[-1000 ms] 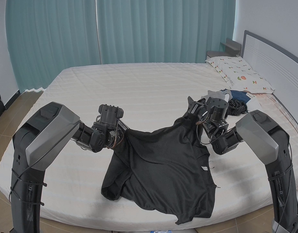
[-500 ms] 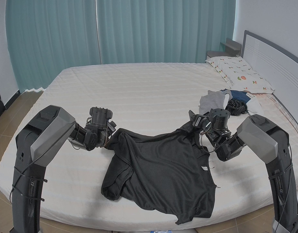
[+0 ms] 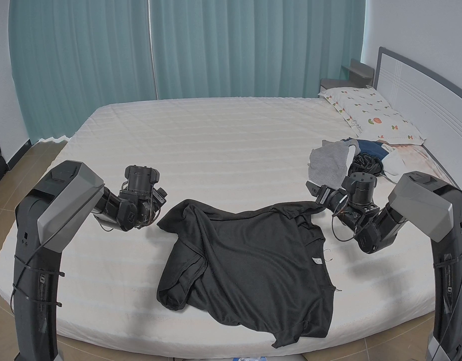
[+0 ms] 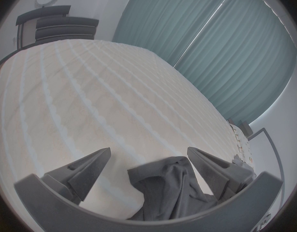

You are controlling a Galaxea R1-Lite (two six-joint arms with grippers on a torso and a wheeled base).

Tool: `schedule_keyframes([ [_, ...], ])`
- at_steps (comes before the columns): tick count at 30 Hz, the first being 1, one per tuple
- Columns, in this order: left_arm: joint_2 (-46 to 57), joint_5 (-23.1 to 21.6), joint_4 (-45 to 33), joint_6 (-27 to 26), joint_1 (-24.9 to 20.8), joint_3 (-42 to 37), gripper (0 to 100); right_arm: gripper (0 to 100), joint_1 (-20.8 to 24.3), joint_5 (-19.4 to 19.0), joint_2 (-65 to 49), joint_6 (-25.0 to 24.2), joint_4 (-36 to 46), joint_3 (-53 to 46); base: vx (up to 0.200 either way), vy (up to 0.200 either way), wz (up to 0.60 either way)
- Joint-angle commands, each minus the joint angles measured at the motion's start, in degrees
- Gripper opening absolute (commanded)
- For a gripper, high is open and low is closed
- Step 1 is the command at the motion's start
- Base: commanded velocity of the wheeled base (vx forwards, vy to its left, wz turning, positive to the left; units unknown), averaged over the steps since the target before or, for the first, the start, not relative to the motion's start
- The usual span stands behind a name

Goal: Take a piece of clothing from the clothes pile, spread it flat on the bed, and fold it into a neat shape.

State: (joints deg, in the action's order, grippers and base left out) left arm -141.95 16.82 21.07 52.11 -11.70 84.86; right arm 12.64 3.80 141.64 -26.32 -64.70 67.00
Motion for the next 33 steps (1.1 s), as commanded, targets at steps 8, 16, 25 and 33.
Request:
schedule_keyframes([
  [8, 23.2, -14.8, 3.6, 6.3, -2.0, -29.5, 100, 100, -1.0, -7.3, -17.0, -7.6, -4.8, -33.4, 0.000, 0.000, 0.00],
  [16, 28.9, -18.8, 15.4, 7.5, -4.9, -46.5, 100, 100, -0.8, -12.2, -18.4, -10.6, -15.6, -50.2, 0.000, 0.000, 0.00],
  [25, 24.3, -18.9, 28.2, 10.0, -7.8, -56.9, 100, 100, -0.6, -14.8, -9.9, -12.4, -24.6, -58.5, -0.089, 0.000, 0.00],
  [33, 19.2, -18.8, 29.5, 10.0, -7.7, -56.1, 100, 100, -0.2, -14.8, -6.2, -12.9, -24.8, -56.9, -0.125, 0.000, 0.00],
])
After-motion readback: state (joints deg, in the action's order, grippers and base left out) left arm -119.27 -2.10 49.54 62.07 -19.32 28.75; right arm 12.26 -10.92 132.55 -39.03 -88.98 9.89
